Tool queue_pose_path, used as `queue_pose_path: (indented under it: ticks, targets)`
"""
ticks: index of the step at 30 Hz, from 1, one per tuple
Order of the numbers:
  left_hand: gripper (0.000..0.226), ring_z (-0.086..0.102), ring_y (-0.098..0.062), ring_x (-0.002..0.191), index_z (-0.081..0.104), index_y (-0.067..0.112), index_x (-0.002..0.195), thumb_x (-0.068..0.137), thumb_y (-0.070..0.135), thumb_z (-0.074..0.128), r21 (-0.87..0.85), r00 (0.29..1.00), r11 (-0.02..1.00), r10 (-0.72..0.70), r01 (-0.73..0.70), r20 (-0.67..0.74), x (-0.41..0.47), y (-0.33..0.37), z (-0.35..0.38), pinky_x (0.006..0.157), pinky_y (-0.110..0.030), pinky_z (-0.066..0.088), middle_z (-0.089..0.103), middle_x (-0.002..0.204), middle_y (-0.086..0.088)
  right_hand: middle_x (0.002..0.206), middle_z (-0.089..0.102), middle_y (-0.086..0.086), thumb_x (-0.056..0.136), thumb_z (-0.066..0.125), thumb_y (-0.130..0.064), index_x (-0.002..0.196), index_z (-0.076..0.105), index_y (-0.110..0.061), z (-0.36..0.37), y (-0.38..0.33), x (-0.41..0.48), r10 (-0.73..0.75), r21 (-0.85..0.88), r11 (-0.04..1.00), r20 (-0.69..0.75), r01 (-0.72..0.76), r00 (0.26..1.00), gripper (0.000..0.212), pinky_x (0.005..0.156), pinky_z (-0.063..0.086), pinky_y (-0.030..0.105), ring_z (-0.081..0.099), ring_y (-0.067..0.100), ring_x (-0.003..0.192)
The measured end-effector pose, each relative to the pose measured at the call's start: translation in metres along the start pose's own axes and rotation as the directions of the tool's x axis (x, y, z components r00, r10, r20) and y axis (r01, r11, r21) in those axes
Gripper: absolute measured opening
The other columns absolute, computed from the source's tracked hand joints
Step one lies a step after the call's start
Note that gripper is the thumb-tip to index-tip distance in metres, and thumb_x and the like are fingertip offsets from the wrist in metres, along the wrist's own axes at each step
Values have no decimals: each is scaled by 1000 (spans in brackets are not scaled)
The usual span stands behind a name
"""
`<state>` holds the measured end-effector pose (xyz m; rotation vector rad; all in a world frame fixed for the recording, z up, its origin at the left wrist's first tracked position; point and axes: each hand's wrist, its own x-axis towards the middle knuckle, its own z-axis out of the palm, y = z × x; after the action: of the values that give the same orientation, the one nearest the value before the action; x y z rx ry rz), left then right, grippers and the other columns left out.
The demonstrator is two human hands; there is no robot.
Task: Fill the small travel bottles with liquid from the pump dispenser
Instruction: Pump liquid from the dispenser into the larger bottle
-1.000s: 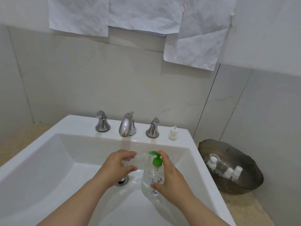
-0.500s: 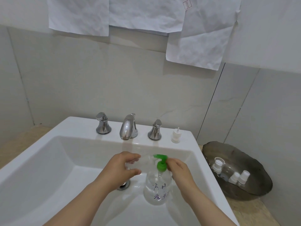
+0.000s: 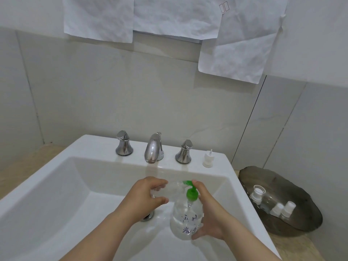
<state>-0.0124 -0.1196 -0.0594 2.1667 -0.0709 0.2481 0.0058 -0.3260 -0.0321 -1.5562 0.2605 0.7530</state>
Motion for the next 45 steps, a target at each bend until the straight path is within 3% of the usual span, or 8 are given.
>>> queue_pose_path:
  ticks: [3, 7, 10, 20, 24, 34, 40, 45]
  targets:
    - [49, 56, 5, 101, 62, 29, 120, 74, 24, 78, 5, 1000, 1000, 7, -7, 6, 0, 1, 1, 88, -17, 46, 60, 107, 20, 124, 57, 8, 60, 64, -70, 116, 63, -34, -1, -1, 1, 5, 12, 1000, -4, -5, 1000, 67, 92, 43, 64, 60, 38, 106]
    - [48, 56, 5, 100, 62, 28, 120, 74, 24, 78, 10, 1000, 1000, 15, -15, 5, 0, 1, 1, 86, -16, 45, 59, 106, 19, 89, 71, 10, 64, 63, -61, 103, 70, -17, -2, -2, -1, -6, 55, 998, 29, 4, 1000, 59, 93, 42, 60, 63, 39, 95]
    - [48, 56, 4, 100, 62, 28, 120, 74, 24, 78, 10, 1000, 1000, 8, -8, 1, 0, 1, 1, 85, -15, 45, 59, 106, 19, 85, 69, 11, 71, 61, -58, 98, 70, -14, 0, -4, -2, -11, 82, 997, 22, 9, 1000, 52, 94, 40, 61, 61, 38, 92]
    - [46, 56, -2, 102, 63, 29, 117, 74, 23, 77, 59, 1000, 998, -19, 18, 11, 0, -4, 3, 87, -19, 45, 59, 107, 13, 112, 58, 14, 78, 63, -45, 106, 66, -13, 6, -6, -2, 6, 143, 990, -77, 6, 997, 43, 92, 39, 69, 56, 42, 102]
    - [45, 56, 0, 102, 63, 30, 117, 75, 22, 77, 56, 999, 998, -33, 32, 13, -2, -5, 2, 88, -21, 47, 59, 110, 13, 111, 58, 11, 82, 60, -41, 109, 65, -13, 6, -8, -3, 7, 151, 988, -76, 5, 997, 39, 96, 34, 72, 55, 41, 101]
    - [45, 54, 5, 103, 61, 35, 118, 77, 24, 76, 21, 1000, 1000, -7, 7, -11, -2, -3, 2, 92, -22, 46, 58, 110, 19, 121, 53, 4, 69, 65, -62, 108, 66, -32, 9, -3, -2, -4, 91, 996, -55, 9, 998, 49, 96, 35, 70, 50, 38, 106]
    - [43, 52, 6, 103, 60, 39, 116, 78, 23, 74, 37, 997, 998, 61, -59, -41, 3, -3, 1, 85, -12, 39, 55, 109, 20, 146, 37, 3, 36, 74, -83, 128, 55, -39, 11, -3, 2, 18, 103, 995, -49, -13, 999, 104, 91, 35, 75, 37, 45, 128]
    - [43, 52, 3, 104, 62, 35, 117, 78, 22, 74, 8, 998, 999, 53, -53, -39, 3, -4, 1, 88, -15, 40, 56, 109, 17, 135, 46, 5, 62, 63, -78, 126, 56, -35, 11, -3, 4, 18, 123, 992, -77, -9, 997, 77, 95, 36, 71, 51, 40, 108]
